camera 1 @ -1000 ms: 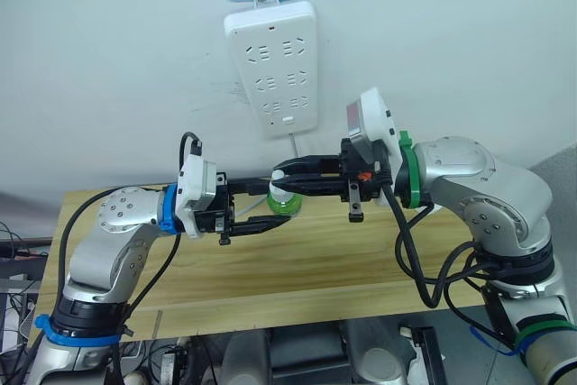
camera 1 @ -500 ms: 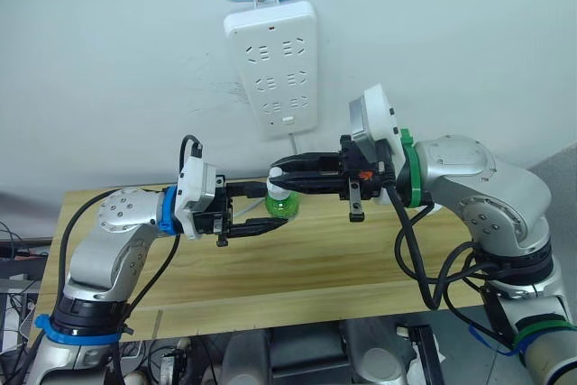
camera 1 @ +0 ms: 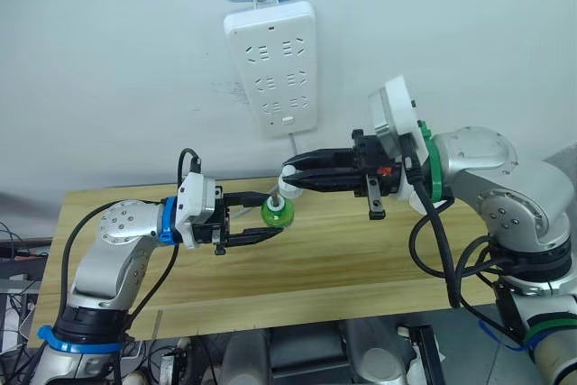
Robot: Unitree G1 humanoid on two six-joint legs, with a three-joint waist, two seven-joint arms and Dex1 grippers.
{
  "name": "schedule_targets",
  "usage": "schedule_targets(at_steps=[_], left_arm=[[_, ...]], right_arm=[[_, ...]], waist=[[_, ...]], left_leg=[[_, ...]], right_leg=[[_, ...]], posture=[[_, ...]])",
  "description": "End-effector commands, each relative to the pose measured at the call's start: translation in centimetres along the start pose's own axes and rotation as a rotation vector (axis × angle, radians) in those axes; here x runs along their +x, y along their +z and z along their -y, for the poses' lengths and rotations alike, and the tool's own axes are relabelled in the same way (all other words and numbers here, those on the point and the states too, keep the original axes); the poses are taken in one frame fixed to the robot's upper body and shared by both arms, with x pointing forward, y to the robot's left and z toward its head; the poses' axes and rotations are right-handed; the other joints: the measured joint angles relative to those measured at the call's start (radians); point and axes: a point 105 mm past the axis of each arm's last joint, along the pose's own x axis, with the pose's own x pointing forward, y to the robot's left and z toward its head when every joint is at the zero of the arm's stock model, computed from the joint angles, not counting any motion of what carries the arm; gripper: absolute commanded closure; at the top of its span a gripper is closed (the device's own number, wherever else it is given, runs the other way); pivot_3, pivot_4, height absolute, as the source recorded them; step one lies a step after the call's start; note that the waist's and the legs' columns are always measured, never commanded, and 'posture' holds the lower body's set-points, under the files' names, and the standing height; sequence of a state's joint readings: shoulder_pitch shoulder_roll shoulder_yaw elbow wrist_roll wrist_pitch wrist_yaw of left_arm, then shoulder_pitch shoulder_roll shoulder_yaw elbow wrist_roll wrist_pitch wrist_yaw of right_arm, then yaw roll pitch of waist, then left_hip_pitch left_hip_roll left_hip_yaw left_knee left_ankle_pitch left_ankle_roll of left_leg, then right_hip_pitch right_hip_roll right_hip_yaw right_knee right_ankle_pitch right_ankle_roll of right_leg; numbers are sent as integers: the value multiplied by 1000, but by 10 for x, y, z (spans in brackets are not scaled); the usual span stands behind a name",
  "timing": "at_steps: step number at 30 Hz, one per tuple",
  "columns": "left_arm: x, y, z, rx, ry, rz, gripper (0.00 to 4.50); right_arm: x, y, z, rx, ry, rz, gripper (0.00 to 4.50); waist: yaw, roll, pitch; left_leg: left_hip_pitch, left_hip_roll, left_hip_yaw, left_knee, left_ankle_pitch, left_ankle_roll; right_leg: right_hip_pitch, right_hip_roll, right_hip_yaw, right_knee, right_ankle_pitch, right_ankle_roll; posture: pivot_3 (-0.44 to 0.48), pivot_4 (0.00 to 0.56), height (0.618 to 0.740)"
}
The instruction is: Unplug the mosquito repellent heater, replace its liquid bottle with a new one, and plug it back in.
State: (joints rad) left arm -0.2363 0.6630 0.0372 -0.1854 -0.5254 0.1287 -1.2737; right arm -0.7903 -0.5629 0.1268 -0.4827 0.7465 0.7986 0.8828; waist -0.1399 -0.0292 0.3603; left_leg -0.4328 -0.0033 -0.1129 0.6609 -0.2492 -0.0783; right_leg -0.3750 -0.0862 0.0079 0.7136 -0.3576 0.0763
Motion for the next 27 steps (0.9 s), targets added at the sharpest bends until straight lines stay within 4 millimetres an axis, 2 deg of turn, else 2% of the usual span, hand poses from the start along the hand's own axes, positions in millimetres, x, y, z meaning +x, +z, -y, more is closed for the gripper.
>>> schedule_targets(at_steps=[1,4,8,16,22,27], left_arm=[[-1,6,3,26,13,23,2350],[-1,7,4,26,20,28,2350],[-1,9,4,28,30,36,2350],[0,12,2,35,50,45,2350],[2,14,1,34,60,48,2350],[0,15,1,31,69,45,2350]], right_arm=[[-14,-5,20,-28,-139,-4,4291],[-25,-20,33,-10,-239,-43,4291],[-43,-52,45,24,-388,-119,4291],[-68,-96,45,76,-544,-200,4291],[-88,-132,52,81,-703,-233,4291],[-96,-161,55,87,-768,-297,4291]], waist=[[0,0,0],[0,0,0],[0,0,0],[-1,0,0],[-1,0,0],[-1,0,0]], left_leg=[[0,0,0,0,0,0],[0,0,0,0,0,0],[0,0,0,0,0,0],[0,0,1,0,0,0],[0,0,1,0,0,0],[0,0,1,0,0,0]], right_leg=[[0,0,0,0,0,0],[0,0,0,0,0,0],[0,0,0,0,0,0],[0,0,0,0,0,0],[0,0,0,0,0,0],[0,0,1,1,0,0]], posture=[[-224,327,740],[-225,328,740],[-228,330,740],[-226,329,740],[-217,332,740],[-205,337,740]])
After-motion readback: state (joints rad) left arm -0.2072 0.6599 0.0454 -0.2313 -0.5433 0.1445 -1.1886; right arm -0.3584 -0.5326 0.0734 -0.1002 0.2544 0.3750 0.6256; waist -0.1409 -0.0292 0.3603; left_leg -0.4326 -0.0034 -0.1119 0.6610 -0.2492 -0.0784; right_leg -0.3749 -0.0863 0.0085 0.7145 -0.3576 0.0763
